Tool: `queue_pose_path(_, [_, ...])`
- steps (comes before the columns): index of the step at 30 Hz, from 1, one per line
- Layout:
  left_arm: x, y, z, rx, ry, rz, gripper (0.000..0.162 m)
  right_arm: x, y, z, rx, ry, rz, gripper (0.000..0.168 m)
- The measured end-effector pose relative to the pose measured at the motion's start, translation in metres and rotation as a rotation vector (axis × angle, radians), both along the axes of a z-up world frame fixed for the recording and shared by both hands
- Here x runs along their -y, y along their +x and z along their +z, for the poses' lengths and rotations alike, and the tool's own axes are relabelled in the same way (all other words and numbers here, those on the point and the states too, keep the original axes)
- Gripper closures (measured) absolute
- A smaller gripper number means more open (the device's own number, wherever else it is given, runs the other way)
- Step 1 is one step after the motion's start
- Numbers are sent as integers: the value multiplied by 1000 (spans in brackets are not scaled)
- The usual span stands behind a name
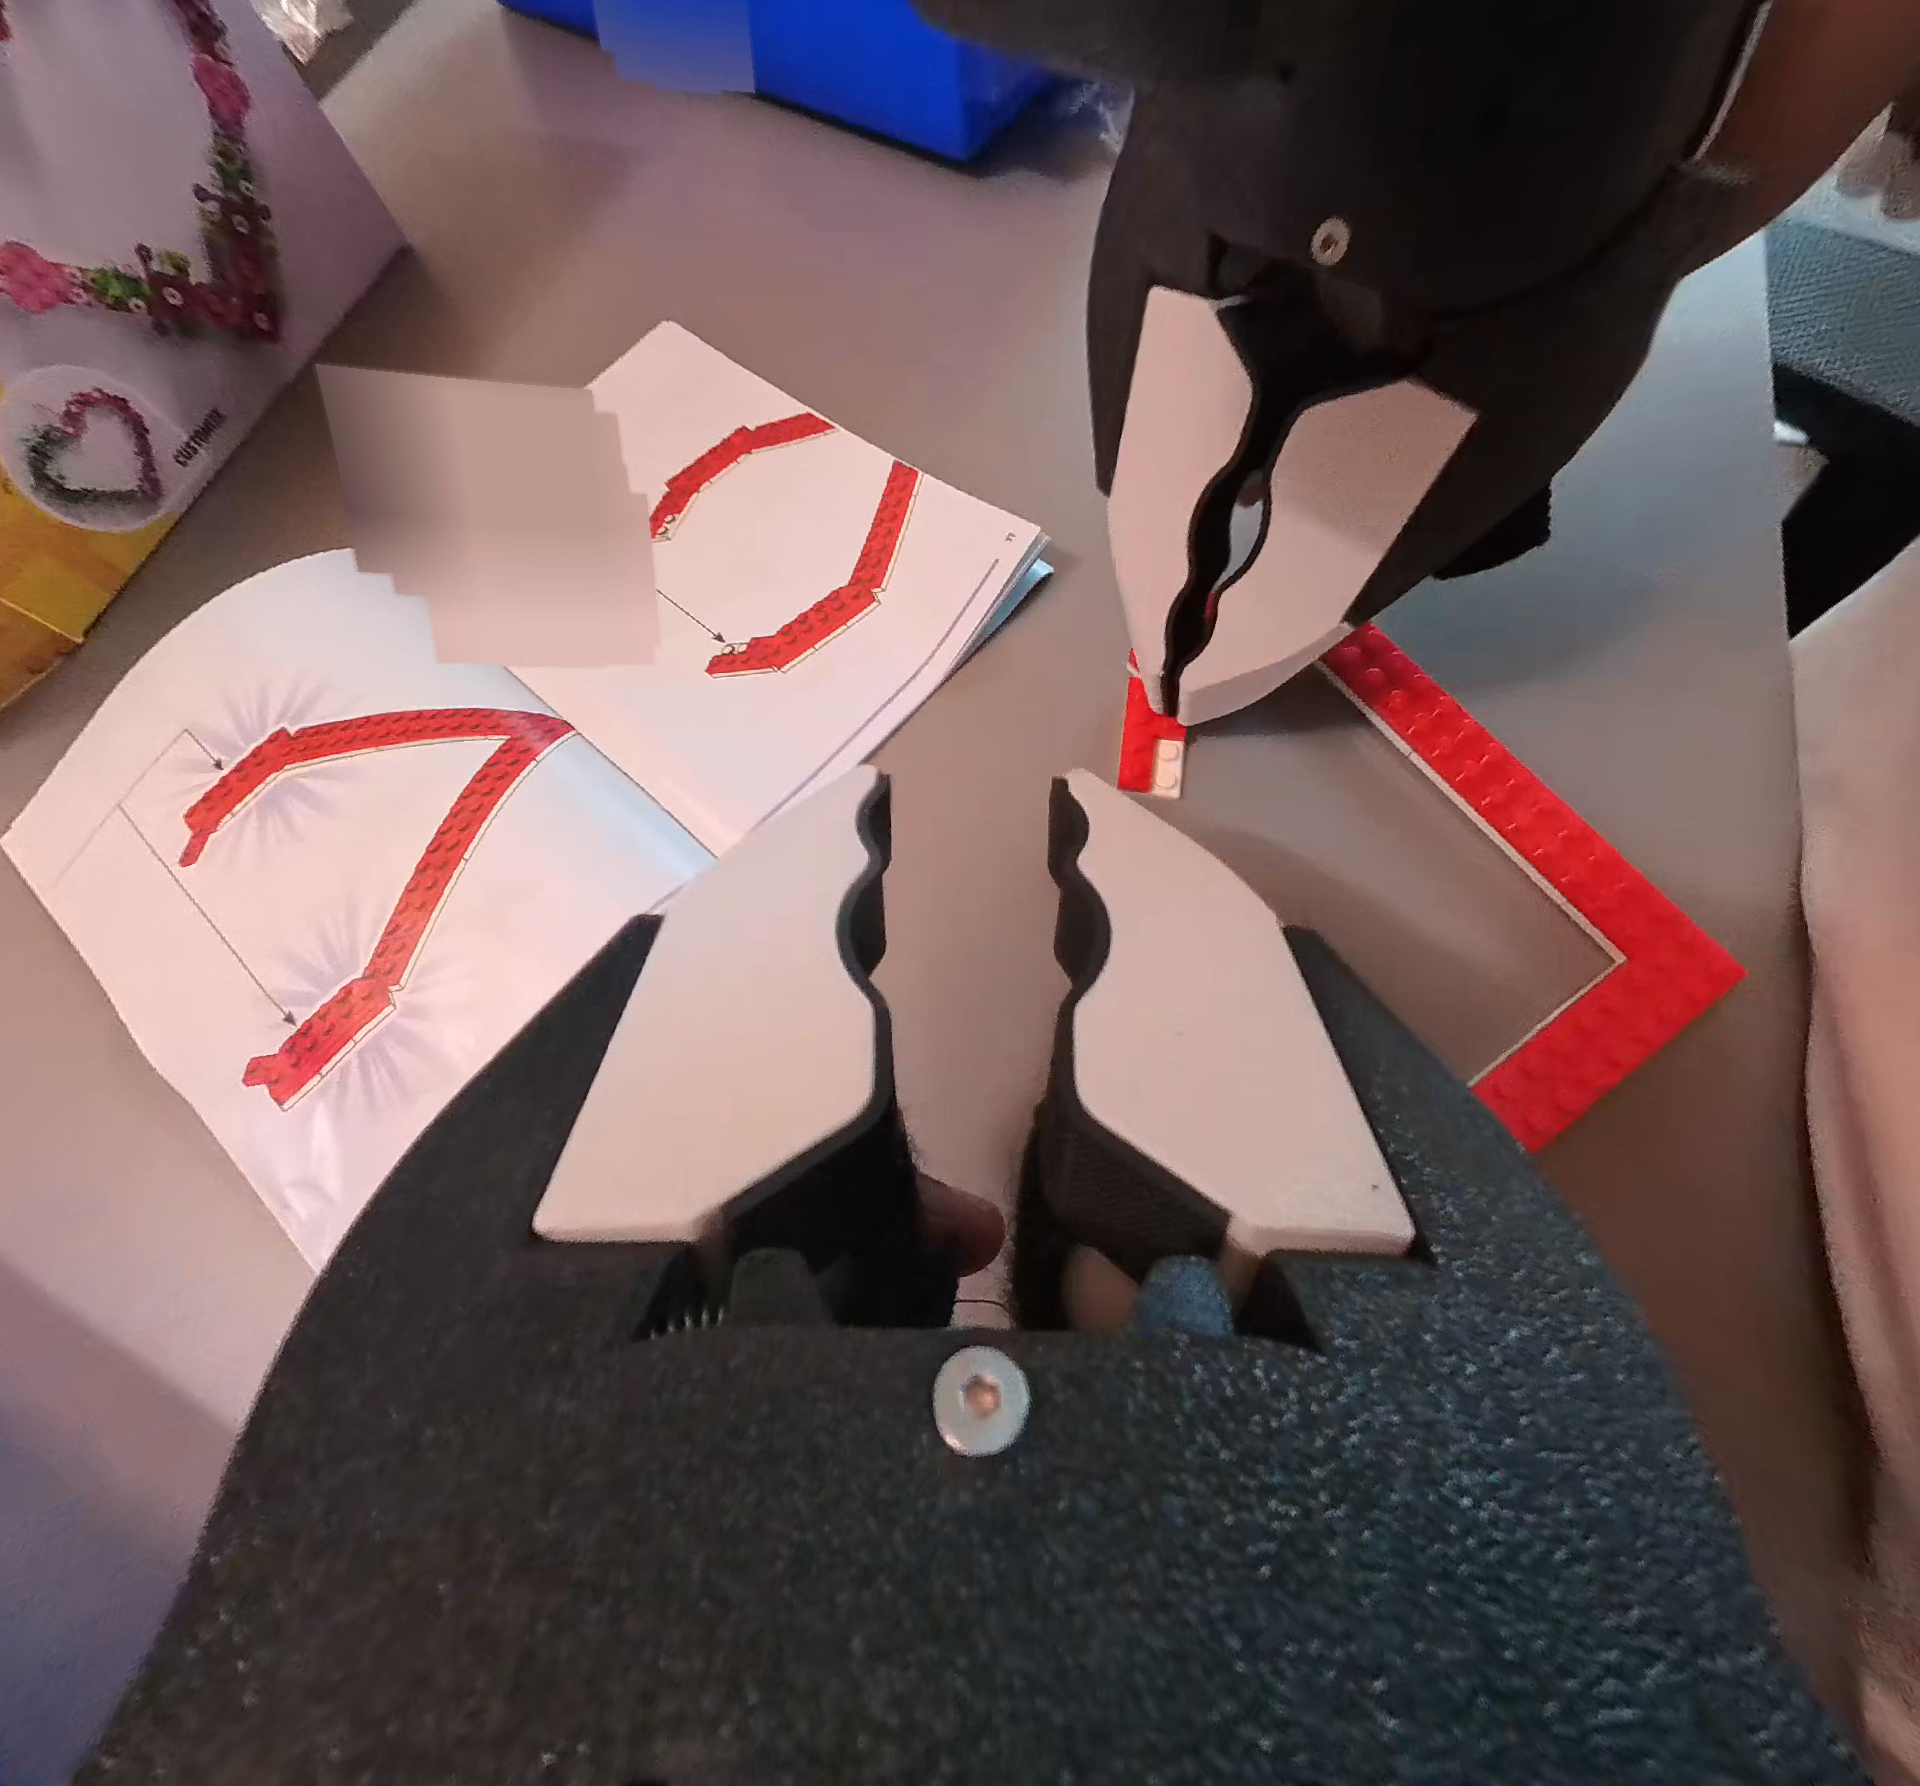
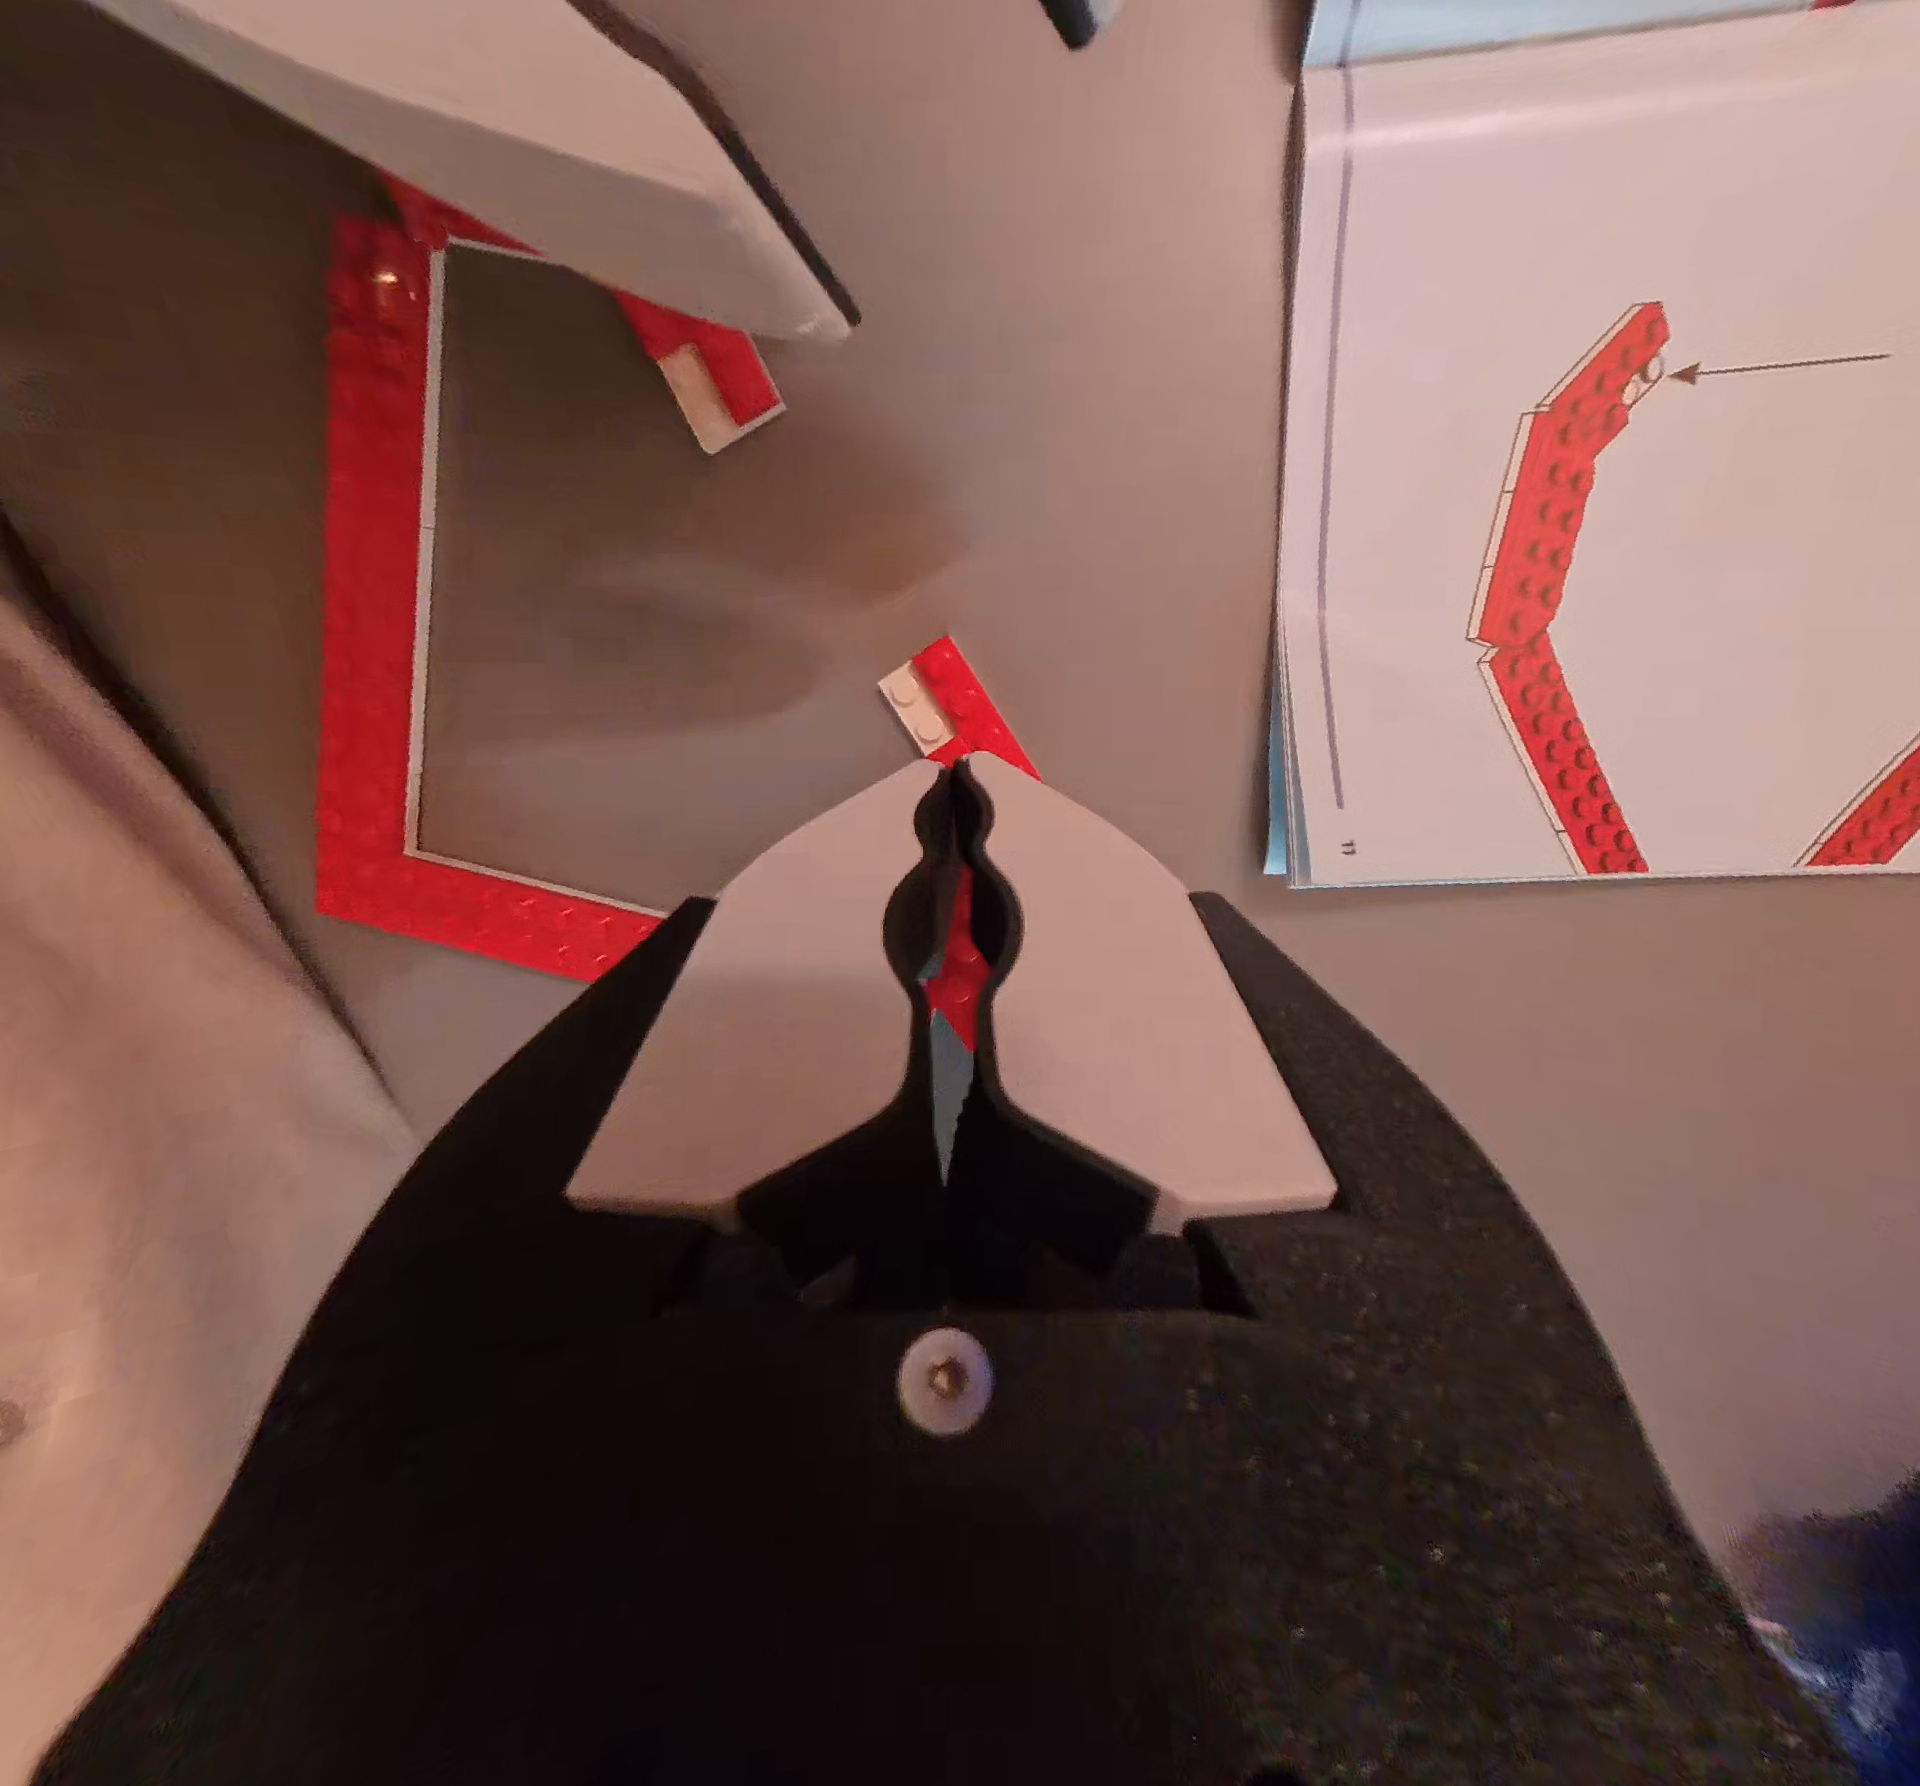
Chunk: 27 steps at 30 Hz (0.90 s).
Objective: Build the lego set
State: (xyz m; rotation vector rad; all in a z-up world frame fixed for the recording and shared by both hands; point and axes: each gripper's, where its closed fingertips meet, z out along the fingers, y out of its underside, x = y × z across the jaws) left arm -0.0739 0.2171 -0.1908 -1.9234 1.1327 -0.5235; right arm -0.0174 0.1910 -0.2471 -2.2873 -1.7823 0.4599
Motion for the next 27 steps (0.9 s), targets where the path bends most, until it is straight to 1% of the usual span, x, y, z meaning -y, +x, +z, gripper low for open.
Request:
queue_pose_path(1, [0, -1, 1, 12, 6, 3, 134, 0, 0, 0, 21, -2, 0, 168])
queue_pose_path(5, [-1, -2, 0, 60, 2, 18, 134, 1, 1, -1, 67, 45, -4, 168])
queue_pose_path(7, [1, -3, -3, 38, 2, 13, 134, 1, 1, -1, 91, 96, 9, 167])
queue_pose_path(9, [1, -4, -3, 30, 21, 6, 134, 1, 1, -1, 81, 92, 6, 167])
queue_pose_path(12, [1, -4, -7, 25, 12, 1, 137, 1, -1, -1, 20, 41, -18, 167])
queue_pose_path(13, [1, -3, -9, 16, 14, -1, 137, 0, -5, -1, -1, 65, -2, 165])
queue_pose_path(15, [1, -2, -11, -5, 20, -7, 139, 0, -16, 0, -98, 130, 64, 161])
queue_pose_path(16, [1, -1, -12, -12, 27, -16, 140, 3, -15, 1, -126, 91, 64, 160])
queue_pose_path(18, [4, 1, -15, -38, 32, -38, 141, 6, -11, 13, -210, -8, 7, 156])
queue_pose_path(19, [7, 2, -18, -59, 27, -54, 142, 5, -6, 22, -253, -24, -9, 154])
queue_pose_path(21, [12, 7, -22, -94, 21, -88, 145, -1, 8, 31, -277, 12, -37, 151])
queue_pose_path(24, [12, 20, -29, -127, 18, -114, 155, -2, 17, 27, -263, 66, -14, 160])
queue_pose_path(27, [9, 33, -34, -93, -60, -116, 160, -9, 12, 17, -241, 121, 7, 166])
